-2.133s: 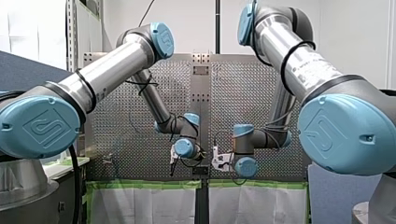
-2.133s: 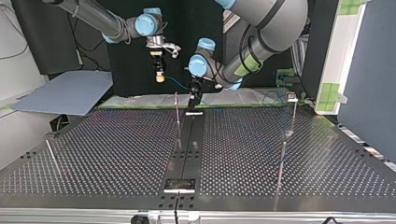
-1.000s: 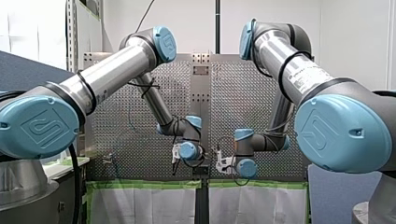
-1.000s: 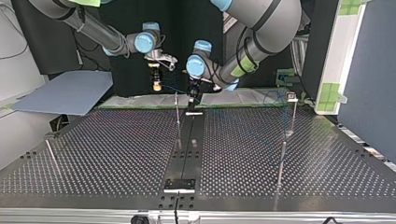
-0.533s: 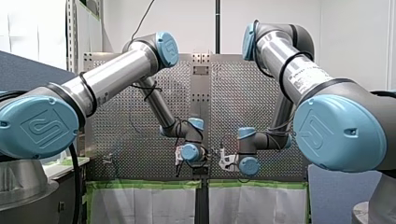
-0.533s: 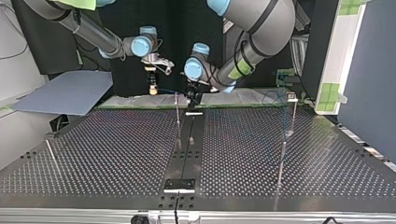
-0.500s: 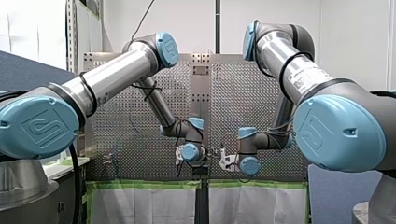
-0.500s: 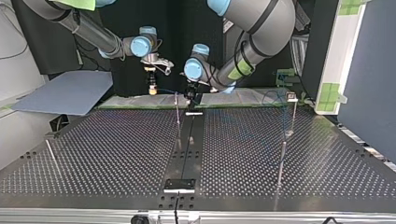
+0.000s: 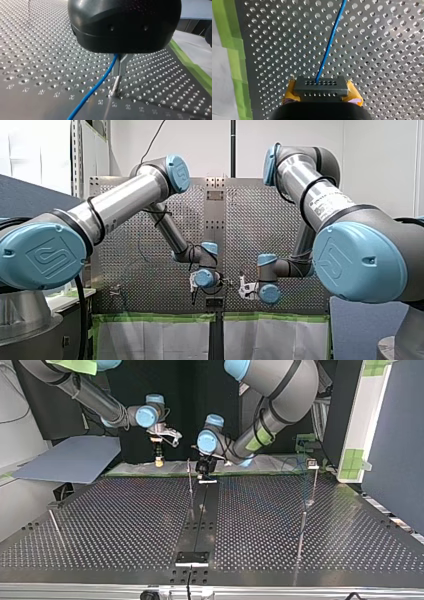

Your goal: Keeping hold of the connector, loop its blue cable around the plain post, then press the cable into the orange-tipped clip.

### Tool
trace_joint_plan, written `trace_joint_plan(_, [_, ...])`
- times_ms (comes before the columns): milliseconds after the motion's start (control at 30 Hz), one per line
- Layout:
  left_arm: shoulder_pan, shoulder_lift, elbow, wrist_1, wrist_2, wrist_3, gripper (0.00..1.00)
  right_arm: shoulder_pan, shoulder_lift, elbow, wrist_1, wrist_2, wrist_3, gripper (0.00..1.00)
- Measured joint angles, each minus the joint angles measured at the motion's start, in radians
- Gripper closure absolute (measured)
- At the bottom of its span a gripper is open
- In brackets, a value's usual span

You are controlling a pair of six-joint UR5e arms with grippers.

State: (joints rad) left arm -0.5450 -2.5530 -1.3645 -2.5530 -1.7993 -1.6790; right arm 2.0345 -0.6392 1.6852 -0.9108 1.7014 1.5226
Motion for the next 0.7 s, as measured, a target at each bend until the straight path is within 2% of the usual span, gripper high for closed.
trace_joint_plan(500, [0.04, -0.003, 0.055, -0.048, 0.025, -0.017, 0.99, -0.026, 0.0, -0.079, 0.045, -0.025, -0.002, 1.0])
trace_joint_plan(700, [0.046, -0.042, 0.096, -0.089, 0.015, -0.003, 0.99, -0.037, 0.0, -0.115, 0.074, -0.038, -0.005, 1.0])
